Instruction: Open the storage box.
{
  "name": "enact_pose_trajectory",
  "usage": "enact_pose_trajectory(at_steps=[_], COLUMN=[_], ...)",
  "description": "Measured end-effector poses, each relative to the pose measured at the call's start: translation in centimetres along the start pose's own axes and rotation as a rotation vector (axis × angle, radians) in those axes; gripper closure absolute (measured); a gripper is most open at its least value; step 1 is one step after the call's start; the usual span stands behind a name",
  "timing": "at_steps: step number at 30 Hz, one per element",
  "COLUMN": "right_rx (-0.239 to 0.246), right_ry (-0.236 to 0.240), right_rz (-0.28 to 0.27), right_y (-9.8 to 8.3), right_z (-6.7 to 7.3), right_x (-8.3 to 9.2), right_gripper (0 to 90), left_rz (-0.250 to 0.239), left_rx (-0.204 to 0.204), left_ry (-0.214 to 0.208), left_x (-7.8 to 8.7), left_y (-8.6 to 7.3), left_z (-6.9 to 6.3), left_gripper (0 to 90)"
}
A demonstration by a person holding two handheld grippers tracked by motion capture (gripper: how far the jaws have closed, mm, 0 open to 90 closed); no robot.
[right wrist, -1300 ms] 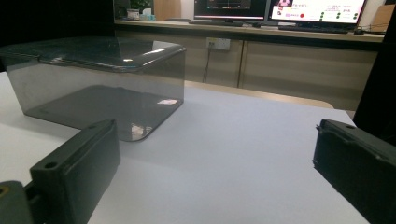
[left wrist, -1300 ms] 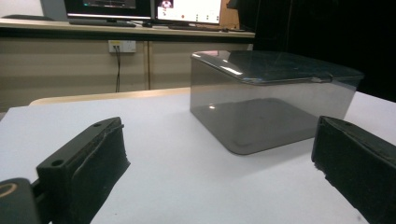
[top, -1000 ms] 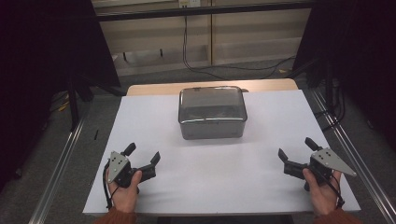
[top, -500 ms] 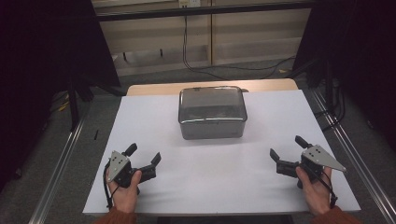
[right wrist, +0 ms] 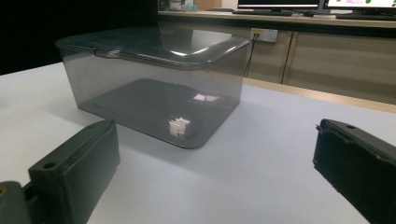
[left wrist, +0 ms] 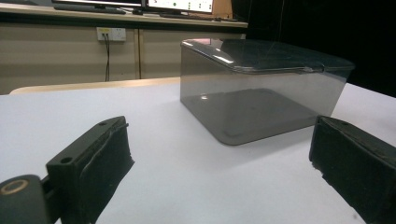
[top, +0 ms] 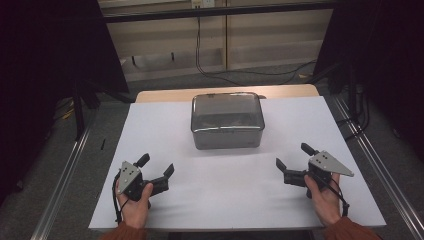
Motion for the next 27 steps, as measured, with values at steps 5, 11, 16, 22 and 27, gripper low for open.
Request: enact_pose_trajectory(at_steps=[5, 11, 16, 22, 27], right_rx=[-0.014, -0.025, -0.007, 0.011, 0.007], right_ry=[0.025, 0.035, 0.046, 0.057, 0.065], right_rz=[-0.006, -0.007, -0.008, 0.007, -0.003], right_y=[0.2, 0.5, 1.0, 1.2, 1.4], right_z=[0.5, 0.6, 1.0, 1.5, 1.9], right_x=[-0.7, -1.3, -1.7, -2.9, -3.6], right_gripper=[0.0, 0.9, 0.8, 0.5, 0.4], left_rz=[0.001, 0.021, 0.031, 0.031, 0.034], left_rx=[0.019, 0.046, 0.03, 0.024, 0.03], left_ry=[-0.017, -0.022, -0.026, -0.018, -0.022], left_x=[-0.1, -0.3, -0.3, -0.3, -0.3], left_y=[0.0, 0.0, 0.0, 0.0, -0.1], left_z=[0.0, 0.1, 0.2, 0.3, 0.3], left_gripper=[5.0, 5.6, 5.5, 5.0, 4.7])
Point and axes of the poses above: each handheld gripper's, and its own axes: x roughly backward along the jaws, y roughly out of its top, z roughly to its left, the point moved 4 cm from there along -x, roughly forward along the jaws, and after that the axes turned 8 degrees about x, right-handed, at the moved point
